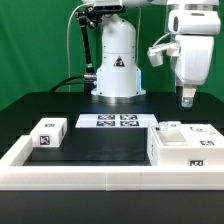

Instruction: Assemble cabinet

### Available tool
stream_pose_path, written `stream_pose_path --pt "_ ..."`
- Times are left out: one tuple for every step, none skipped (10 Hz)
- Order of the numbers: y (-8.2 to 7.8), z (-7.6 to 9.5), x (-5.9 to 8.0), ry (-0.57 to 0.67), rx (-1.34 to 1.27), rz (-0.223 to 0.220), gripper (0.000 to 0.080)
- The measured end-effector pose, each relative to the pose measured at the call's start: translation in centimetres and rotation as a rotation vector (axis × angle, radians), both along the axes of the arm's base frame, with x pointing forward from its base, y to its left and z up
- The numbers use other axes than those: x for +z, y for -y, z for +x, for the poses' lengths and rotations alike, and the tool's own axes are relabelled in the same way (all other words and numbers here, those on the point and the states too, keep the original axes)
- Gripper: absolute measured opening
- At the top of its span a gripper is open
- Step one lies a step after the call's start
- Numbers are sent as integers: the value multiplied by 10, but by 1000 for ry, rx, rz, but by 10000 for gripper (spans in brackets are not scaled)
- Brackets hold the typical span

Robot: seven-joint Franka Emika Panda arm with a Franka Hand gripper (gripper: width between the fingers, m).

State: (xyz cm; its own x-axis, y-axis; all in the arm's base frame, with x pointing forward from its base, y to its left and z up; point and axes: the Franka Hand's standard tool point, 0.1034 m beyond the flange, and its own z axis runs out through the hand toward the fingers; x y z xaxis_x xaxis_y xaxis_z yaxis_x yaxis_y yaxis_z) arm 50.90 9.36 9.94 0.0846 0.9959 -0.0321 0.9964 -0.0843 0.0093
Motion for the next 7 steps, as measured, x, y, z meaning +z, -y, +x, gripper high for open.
stream_pose_path --pt "0 0 0 0 0 0 796" --pt "0 0 0 -1 0 0 796" --pt "0 0 -1 -1 0 0 796" --pt "0 0 -1 -2 0 0 796" --pt "-1 -3 -2 3 -4 3 796" --pt "-2 -15 -7 3 -10 7 796" --pt "-3 -26 -11 -1 -22 8 796"
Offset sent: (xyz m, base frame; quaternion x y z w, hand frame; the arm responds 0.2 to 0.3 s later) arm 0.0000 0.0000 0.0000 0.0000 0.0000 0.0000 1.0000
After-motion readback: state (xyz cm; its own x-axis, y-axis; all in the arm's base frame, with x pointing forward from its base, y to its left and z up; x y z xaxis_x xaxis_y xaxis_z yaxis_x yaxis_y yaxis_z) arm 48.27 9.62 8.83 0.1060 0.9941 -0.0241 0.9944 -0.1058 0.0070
